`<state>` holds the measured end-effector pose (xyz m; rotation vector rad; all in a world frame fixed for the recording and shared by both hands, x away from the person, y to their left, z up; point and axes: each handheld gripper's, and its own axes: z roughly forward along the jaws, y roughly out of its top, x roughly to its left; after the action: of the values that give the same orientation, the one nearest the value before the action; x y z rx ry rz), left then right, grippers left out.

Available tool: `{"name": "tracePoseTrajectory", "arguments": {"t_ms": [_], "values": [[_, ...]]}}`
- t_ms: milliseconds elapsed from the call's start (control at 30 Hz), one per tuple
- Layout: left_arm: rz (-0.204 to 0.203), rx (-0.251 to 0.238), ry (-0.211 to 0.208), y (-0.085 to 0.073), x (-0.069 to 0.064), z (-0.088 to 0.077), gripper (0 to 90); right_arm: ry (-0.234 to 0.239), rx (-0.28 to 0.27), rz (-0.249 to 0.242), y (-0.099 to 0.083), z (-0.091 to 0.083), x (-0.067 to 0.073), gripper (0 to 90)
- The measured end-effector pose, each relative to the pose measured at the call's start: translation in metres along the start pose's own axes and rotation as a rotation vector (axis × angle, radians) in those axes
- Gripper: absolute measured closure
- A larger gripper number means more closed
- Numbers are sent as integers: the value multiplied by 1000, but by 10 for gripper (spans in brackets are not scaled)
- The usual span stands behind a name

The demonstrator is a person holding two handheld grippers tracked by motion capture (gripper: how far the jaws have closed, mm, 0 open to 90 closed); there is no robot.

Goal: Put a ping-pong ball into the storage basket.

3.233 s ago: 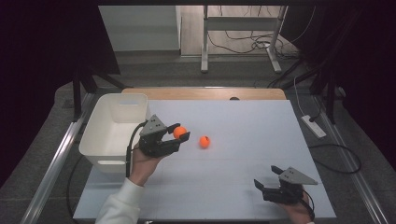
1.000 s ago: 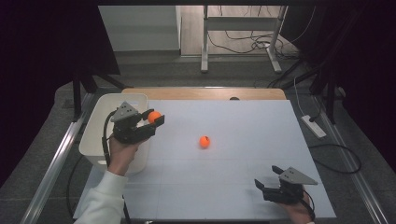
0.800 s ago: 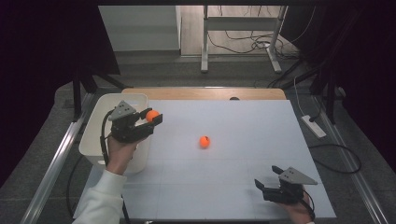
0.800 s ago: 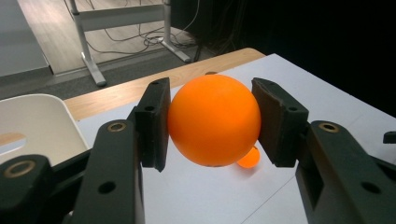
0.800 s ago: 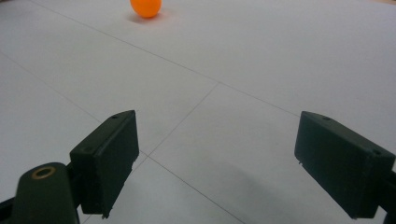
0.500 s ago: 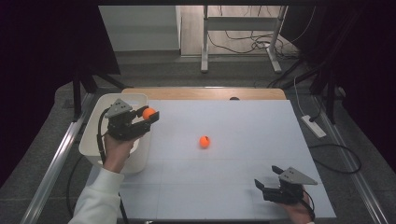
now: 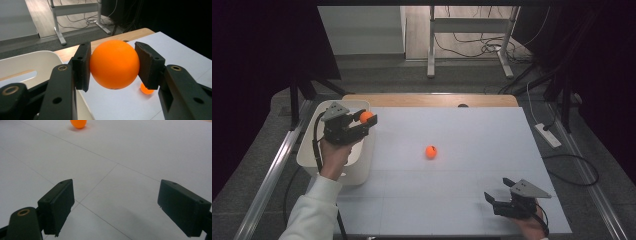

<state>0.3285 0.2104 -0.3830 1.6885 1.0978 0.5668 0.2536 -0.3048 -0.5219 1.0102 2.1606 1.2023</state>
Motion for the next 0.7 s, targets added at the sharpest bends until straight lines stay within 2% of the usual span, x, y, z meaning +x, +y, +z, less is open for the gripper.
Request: {"name": "tracePoseTrajectory", "arguments": {"t_ms": [433,700], "values": [[-28,1,43,0,17,-2,499,-6,2,4,0,0,-1,141],[-23,-1,65,2,23,-5,499,-10,2,6,0,0,-1,142]]}}
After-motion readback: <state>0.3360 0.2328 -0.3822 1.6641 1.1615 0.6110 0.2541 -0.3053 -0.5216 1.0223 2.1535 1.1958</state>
